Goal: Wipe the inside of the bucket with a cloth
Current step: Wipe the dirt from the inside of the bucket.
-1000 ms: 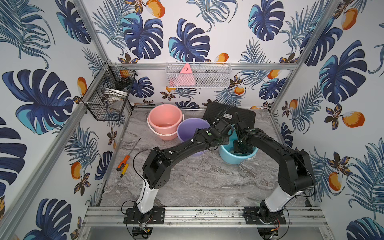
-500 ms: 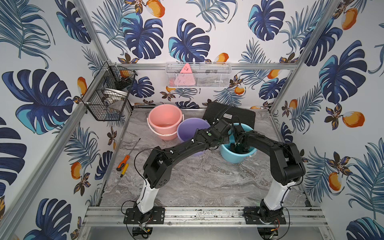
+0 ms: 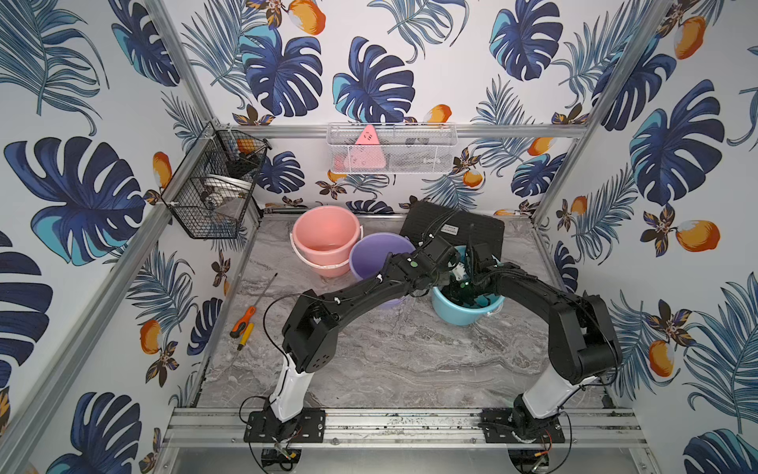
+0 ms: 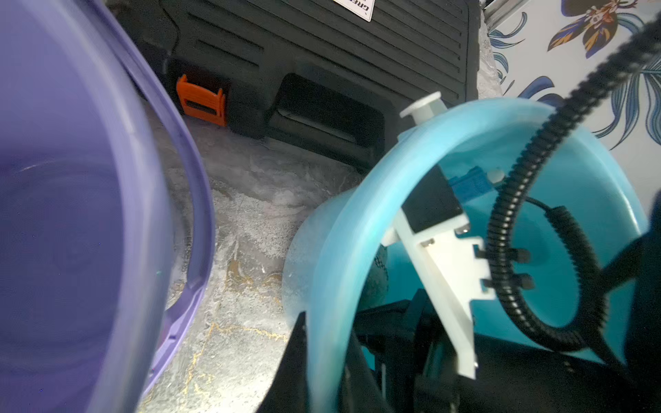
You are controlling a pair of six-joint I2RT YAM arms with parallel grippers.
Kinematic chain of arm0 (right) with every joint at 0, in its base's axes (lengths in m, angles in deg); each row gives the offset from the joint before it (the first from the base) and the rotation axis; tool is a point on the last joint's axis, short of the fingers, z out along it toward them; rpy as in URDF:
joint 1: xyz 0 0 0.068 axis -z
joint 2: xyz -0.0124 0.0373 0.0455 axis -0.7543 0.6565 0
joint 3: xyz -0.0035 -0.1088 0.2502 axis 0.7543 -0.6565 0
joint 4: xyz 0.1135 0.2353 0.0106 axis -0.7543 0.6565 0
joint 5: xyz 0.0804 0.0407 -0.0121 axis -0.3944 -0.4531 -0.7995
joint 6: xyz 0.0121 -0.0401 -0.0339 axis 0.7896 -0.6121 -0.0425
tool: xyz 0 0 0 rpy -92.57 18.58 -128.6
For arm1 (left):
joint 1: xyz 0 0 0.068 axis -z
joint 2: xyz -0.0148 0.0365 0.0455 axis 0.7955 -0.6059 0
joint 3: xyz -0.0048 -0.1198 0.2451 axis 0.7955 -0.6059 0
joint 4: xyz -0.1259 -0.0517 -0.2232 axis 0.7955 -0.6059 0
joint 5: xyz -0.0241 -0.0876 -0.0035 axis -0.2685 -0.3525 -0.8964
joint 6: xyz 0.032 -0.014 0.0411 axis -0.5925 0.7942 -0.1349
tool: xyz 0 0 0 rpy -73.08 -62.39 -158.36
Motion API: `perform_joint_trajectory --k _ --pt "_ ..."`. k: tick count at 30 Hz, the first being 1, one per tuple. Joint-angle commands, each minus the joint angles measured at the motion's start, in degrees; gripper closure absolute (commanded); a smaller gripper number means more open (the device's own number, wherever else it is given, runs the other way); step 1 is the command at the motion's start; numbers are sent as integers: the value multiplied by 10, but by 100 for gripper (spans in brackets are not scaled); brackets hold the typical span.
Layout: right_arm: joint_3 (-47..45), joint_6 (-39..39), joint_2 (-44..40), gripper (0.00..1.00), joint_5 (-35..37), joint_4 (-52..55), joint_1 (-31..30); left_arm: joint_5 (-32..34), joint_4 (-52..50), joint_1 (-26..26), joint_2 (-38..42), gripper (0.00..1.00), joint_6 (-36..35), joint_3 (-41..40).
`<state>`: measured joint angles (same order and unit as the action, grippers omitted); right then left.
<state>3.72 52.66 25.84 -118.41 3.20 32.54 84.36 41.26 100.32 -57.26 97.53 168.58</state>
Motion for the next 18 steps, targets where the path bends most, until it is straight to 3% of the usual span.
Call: perform_joint_trajectory --k 1,4,11,18 --pt "8 -30 -12 100 -68 42 -12 -18 -41 5 -6 100 -41 14" --pt "9 -44 -30 100 -24 99 -32 -2 -40 5 -2 100 -45 18" --pt "8 -37 -70 100 -25 197 -37 52 -60 6 -4 100 -64 41" --pt "42 18 -69 100 20 148 -37 26 -43 6 3 100 -57 29"
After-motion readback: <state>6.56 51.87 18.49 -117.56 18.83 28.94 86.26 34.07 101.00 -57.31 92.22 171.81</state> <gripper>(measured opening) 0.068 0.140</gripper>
